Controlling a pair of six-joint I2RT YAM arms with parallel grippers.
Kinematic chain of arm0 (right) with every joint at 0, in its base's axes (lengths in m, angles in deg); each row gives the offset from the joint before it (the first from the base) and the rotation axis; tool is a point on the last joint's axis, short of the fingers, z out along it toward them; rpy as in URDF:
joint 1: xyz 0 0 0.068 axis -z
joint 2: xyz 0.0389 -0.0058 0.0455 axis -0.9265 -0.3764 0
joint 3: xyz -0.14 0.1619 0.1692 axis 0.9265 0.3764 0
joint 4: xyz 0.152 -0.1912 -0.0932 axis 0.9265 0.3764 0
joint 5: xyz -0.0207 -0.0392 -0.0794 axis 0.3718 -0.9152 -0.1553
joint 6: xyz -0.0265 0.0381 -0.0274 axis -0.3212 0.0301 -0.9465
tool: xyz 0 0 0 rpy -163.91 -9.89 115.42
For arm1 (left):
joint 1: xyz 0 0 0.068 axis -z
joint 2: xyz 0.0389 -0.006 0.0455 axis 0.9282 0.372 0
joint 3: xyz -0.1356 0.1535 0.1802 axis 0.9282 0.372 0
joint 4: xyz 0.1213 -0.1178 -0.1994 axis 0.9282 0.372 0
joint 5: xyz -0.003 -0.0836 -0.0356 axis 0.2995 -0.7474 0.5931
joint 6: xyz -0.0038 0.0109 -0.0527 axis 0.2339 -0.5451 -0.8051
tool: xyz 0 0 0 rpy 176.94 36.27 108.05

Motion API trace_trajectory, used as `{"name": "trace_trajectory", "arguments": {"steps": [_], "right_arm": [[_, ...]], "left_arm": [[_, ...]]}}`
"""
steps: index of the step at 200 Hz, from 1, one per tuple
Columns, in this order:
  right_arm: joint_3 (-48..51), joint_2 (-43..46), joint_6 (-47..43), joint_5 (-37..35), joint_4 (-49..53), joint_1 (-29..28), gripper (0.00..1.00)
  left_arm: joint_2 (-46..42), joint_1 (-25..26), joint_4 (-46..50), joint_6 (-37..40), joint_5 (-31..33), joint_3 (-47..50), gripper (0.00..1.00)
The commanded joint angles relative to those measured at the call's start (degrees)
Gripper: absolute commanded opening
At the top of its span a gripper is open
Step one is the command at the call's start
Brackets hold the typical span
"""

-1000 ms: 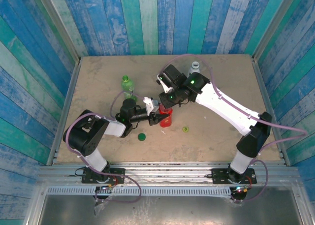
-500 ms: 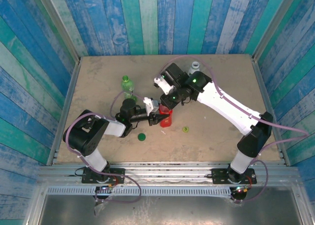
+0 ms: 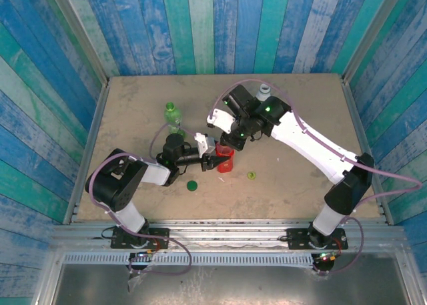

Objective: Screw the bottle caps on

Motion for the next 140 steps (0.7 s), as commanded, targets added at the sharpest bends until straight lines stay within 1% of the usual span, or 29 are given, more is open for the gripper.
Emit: {"name": "trace_trajectory", "arguments": {"steps": [1,35,50,62,88,116,131,140], "right_arm": [[1.2,-1.9,-6.0,1.6,3.0,-1.0,0.30],[1.5,-1.1,-5.2,2.0,3.0,-1.0,0.29],[1.7,-1.4,-3.6,-0.5,3.0,-1.0,0.28],[0.6,-2.7,1.0,-3.8,3.1,-1.1,0.25],[-1.4,-4.7,12.8,-9.2,4.3,-1.6,0.23],[2.0,-3.5,23.0,-17.5,2.8,-3.7,0.20],[3.8,-2.7,28.3,-19.7,2.1,-4.6,0.20],[4.9,-1.9,30.0,-20.5,1.4,-5.1,0.21]], "left_arm": [[2.1,0.3,8.2,-1.3,0.7,0.1,0.53],[2.1,0.3,8.5,-1.2,0.7,0.1,0.53],[2.0,0.3,8.5,-1.3,0.8,0.1,0.53],[1.9,0.3,8.5,-1.5,1.5,0.1,0.53],[1.4,0.3,9.0,-1.4,3.1,0.1,0.53],[1.6,0.3,8.5,-2.4,4.0,0.0,0.53],[1.6,0.3,8.1,-2.6,4.1,0.0,0.53],[1.6,0.3,8.0,-2.7,4.0,0.1,0.53]]}}
